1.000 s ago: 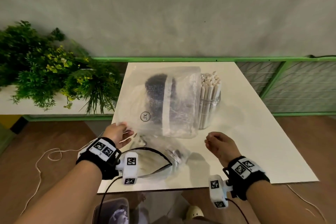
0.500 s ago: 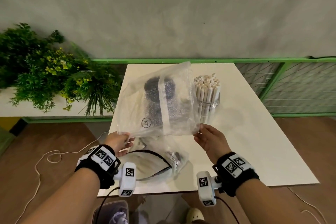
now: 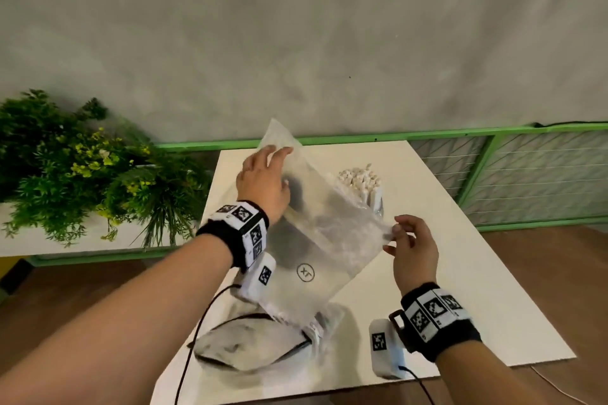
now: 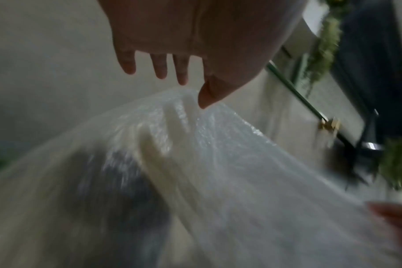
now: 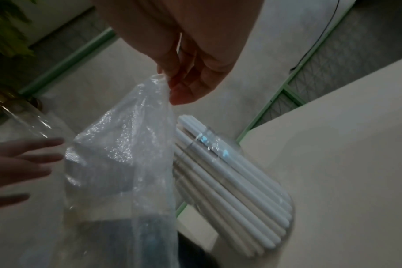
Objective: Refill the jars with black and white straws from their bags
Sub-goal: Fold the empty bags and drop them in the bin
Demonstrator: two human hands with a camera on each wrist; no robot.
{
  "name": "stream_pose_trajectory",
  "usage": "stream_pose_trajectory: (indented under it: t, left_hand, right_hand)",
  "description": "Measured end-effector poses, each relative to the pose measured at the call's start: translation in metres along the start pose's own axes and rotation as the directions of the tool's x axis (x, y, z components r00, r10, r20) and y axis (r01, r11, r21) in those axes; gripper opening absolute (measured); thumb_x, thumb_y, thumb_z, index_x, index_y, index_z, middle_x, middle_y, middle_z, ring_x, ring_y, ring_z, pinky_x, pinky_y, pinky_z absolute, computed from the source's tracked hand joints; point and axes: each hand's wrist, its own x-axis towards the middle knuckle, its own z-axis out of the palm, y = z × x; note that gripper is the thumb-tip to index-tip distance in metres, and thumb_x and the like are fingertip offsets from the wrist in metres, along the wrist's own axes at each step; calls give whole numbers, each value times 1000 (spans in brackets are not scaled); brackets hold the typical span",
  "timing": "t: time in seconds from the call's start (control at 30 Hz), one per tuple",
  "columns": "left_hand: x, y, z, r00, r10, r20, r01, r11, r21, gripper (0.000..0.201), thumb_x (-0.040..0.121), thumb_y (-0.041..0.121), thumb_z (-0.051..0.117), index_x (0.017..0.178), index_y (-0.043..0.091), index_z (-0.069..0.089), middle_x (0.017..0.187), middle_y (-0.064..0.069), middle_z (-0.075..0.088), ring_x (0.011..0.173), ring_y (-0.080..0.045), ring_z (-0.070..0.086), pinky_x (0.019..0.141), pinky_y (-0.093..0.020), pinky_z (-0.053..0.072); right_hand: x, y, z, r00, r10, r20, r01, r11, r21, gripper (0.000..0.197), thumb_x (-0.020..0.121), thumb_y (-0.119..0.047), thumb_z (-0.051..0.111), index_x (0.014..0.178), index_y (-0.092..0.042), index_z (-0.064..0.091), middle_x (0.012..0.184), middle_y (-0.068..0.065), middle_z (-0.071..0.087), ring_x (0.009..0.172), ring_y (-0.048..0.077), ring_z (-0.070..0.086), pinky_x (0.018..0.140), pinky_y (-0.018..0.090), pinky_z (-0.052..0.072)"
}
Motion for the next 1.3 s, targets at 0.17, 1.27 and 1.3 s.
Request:
stream_pose_trajectory:
  t: [0.17,1.27,1.3]
  left_hand:
    - [62,21,-23,967,117,226,-214,855,473,60,84,13,57,134,41,42,155,-2,15,143,-32,9,111,-61,8]
    - [20,11,-172,975,58,-213,-178,779,-601,16,93,14,58,80,24,61,78,-2,66,65,-9,63,73,-25,55]
    - [17,8,-176,971,11,-240,-169,741,-649,19,95,13,53,80,23,60,75,0,63,58,-2,61,65,-17,53]
  right_hand:
    - [24,-23,-3,993,-117,12,117,993,4,33,95,6,44,90,-23,57,78,1,56,69,16,59,58,22,54]
    - [72,-165,43,888,-400,227,383,916,116,59,83,-46,65,135,-34,38,135,-1,46,123,14,46,101,28,38]
    - [66,-154,38,929,-318,187,304,947,101,80,76,-57,66,142,-34,28,143,-2,38,128,15,40,104,31,36]
